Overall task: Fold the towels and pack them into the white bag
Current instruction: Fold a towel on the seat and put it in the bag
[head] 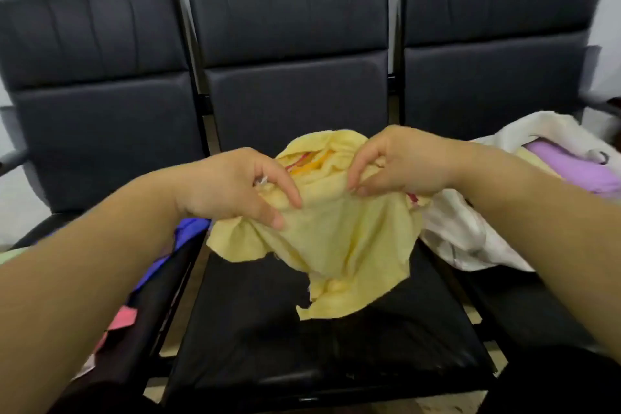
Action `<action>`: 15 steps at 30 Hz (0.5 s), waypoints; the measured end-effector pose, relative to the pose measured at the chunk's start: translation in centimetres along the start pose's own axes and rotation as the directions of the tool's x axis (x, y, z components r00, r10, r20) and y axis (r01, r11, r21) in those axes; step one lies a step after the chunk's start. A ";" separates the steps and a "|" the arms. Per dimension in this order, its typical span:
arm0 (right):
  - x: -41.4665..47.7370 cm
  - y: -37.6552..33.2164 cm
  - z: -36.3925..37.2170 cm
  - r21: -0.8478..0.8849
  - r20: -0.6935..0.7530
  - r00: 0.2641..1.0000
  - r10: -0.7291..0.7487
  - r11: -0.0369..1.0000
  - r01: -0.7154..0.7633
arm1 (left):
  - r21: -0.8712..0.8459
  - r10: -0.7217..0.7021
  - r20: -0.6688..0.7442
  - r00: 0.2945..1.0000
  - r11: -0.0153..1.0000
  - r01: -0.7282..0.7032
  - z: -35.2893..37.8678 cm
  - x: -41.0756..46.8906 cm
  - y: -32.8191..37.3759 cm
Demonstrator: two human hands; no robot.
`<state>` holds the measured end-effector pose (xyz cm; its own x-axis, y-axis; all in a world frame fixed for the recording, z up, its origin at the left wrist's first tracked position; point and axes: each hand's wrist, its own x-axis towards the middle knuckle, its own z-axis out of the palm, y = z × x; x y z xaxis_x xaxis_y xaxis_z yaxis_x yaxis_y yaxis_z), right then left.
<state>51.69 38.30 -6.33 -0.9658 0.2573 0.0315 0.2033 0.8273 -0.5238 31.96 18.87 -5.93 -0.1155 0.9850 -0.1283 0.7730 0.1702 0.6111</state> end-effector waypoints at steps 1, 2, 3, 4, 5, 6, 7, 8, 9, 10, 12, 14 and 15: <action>-0.3 -1.0 -1.4 0.036 -0.041 0.999 -0.010 0.999 0.012 | 0.132 -0.003 0.014 1.000 0.991 0.001 -0.7 -0.4 0.9; -0.6 -2.0 -2.6 0.078 -0.069 0.997 -0.027 0.996 0.033 | 0.244 0.013 -0.015 1.000 0.970 -0.009 -1.4 -0.8 1.8; -1.0 -2.7 -3.4 0.109 -0.087 0.995 -0.044 0.993 0.053 | 0.314 0.044 -0.075 0.996 0.949 -0.018 -2.2 -1.2 2.6; -1.4 -3.5 -4.0 0.132 -0.102 0.993 -0.064 0.988 0.077 | 0.341 0.074 -0.148 0.986 0.940 -0.020 -3.0 -1.7 3.3; -1.7 -3.9 -4.5 0.155 -0.119 0.990 -0.076 0.983 0.094 | 0.334 0.101 -0.214 0.972 0.942 -0.024 -3.8 -2.2 3.9; -2.1 -4.4 -4.8 0.184 -0.138 0.986 -0.089 0.976 0.114 | 0.294 0.116 -0.272 0.955 0.955 -0.032 -4.5 -2.7 4.3; -2.4 -4.7 -5.1 0.215 -0.160 0.982 -0.097 0.968 0.131 | 0.231 0.122 -0.318 0.940 0.972 -0.049 -5.0 -3.0 4.6; -2.7 -5.1 -5.2 0.251 -0.185 0.978 -0.098 0.957 0.143 | 0.147 0.119 -0.353 0.928 0.987 -0.071 -5.4 -3.4 5.0; -2.9 -5.4 -5.2 0.294 -0.210 0.974 -0.089 0.944 0.150 | 0.050 0.110 -0.377 0.920 0.994 -0.098 -5.6 -3.7 5.4; -3.0 -5.7 -5.1 0.342 -0.235 0.969 -0.080 0.926 0.160 | -0.052 0.092 -0.400 0.912 0.991 -0.122 -5.7 -3.8 5.8; -3.2 -6.2 -4.8 0.421 -0.298 0.952 -0.075 0.885 0.201 | -0.225 0.049 -0.445 0.894 0.960 -0.164 -5.7 -4.0 6.5; -3.6 -6.6 -4.8 0.463 -0.329 0.941 -0.077 0.856 0.232 | -0.333 0.013 -0.474 0.881 0.923 -0.193 -5.8 -4.3 7.3; -3.9 -6.7 -5.0 0.465 -0.321 0.943 -0.086 0.853 0.236 | -0.354 0.015 -0.478 0.878 0.912 -0.208 -5.8 -4.4 7.6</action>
<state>54.85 34.22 1.33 -0.8768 0.3317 0.3480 -0.1295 0.5342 -0.8354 34.68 15.95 3.82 -0.3882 0.8813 0.2696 0.5081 -0.0394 0.8604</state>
